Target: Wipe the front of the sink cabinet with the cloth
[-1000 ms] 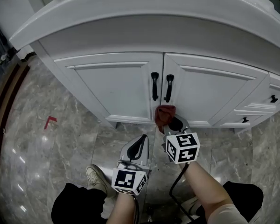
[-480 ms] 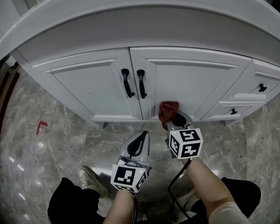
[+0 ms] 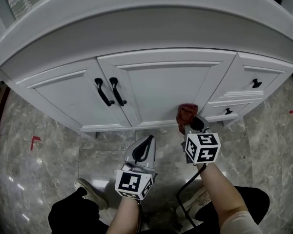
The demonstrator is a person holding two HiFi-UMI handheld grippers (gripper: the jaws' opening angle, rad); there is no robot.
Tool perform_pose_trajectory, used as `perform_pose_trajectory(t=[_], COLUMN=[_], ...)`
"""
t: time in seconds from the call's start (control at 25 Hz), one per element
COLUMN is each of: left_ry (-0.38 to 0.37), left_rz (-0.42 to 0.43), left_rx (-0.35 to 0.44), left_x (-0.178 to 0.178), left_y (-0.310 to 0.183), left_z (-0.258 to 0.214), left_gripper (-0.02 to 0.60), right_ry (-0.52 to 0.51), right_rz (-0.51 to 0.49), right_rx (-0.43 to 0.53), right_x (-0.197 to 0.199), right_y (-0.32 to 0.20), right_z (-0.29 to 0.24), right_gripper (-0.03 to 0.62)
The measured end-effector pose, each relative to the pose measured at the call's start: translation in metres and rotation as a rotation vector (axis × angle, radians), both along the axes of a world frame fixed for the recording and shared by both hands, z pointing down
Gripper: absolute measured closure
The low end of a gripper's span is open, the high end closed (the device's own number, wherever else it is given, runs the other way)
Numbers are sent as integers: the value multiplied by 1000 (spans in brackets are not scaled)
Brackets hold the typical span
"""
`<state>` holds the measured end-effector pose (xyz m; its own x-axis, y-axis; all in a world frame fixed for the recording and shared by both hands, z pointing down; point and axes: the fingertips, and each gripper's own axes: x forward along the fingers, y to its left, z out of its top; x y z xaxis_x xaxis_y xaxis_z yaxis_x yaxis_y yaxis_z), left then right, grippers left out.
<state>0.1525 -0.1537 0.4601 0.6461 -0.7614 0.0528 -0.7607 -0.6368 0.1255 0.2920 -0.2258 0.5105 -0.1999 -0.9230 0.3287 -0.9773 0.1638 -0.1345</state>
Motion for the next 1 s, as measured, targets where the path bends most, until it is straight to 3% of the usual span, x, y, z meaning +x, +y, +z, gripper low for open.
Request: perform_pose_trajectory(t=[0.28,0.4,0.56,0.84,1.0], left_ry=[5,-6,-47,-114,-73], left_rz=[48,56,28,-93,-138], left_rx=[5,10,3,18,-10], left_x=[29,31,10,-64,-96], left_y=[3,8,12,-1,0], left_z=[-2,1,15,29,32], left_gripper=[580,580,580,580,580], right_ry=[9,-13,-32,-119,-132], right_rz=[98,111,26,-100,-165], right_rx=[-21,-43,-64,-108,-120], right_x=[45,45,-1,-107,-155], right_y=[16,23,20,6,1], right_z=[4,12,31,65,75], right_gripper=[514,514,514,514,514])
